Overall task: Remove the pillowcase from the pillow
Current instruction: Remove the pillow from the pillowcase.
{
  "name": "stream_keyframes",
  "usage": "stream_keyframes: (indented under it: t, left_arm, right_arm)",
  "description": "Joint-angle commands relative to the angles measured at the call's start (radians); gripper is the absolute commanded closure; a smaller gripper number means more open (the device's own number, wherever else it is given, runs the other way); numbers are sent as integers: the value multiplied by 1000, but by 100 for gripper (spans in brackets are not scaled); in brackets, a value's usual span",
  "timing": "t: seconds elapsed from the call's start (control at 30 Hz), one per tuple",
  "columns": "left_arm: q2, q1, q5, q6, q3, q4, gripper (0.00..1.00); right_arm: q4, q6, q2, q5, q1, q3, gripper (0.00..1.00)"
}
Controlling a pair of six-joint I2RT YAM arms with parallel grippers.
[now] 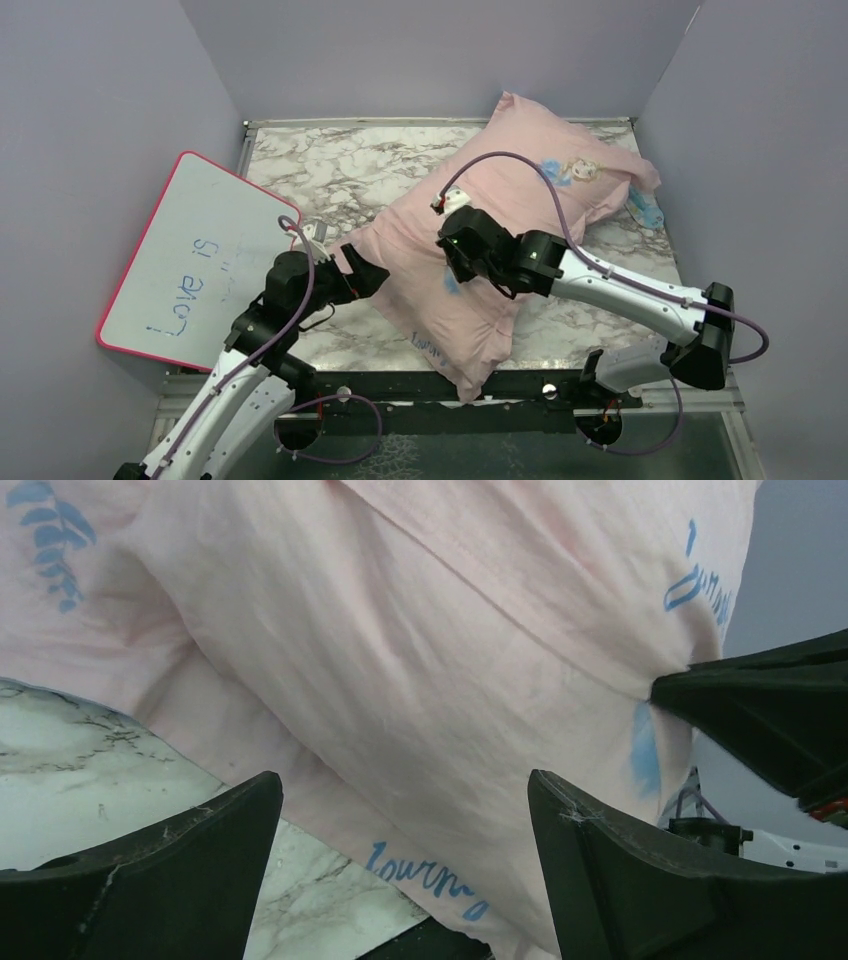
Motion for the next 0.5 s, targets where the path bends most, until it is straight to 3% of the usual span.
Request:
stream_keyframes:
  t: [0.0, 0.17, 0.47]
  left_arm:
    - [78, -5, 104, 26, 36, 96, 6]
    - [186, -5, 147, 46, 109, 152, 7]
    - [347, -19, 201, 80, 227, 188, 8]
  right_arm:
    - [63, -18, -126, 248, -6, 16, 96]
    - [97, 10, -179, 338, -42, -31, 99]
    - [108, 77, -95, 135, -182, -142, 99]
